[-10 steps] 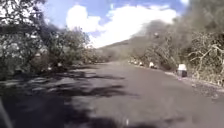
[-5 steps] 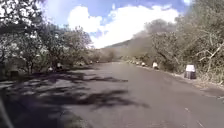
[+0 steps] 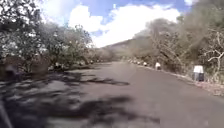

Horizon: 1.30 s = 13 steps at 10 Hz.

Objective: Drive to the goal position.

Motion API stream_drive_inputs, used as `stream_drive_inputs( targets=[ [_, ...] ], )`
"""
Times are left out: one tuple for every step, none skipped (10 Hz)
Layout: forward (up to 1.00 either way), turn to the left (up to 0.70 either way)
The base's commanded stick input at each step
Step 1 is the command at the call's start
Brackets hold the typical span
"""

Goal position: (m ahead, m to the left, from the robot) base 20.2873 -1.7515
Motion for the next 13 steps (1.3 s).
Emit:
stream_drive_inputs(
  targets=[
    [0.70,0.00],
    [0.70,0.00],
    [0.70,0.00],
    [0.70,0.00],
    [0.70,0.00],
    [0.70,0.00],
    [0.70,0.00],
    [0.70,0.00],
    [0.70,0.00],
    [0.70,0.00],
    [0.70,0.00],
    [0.70,0.00],
    [0.70,0.00]
  ],
)
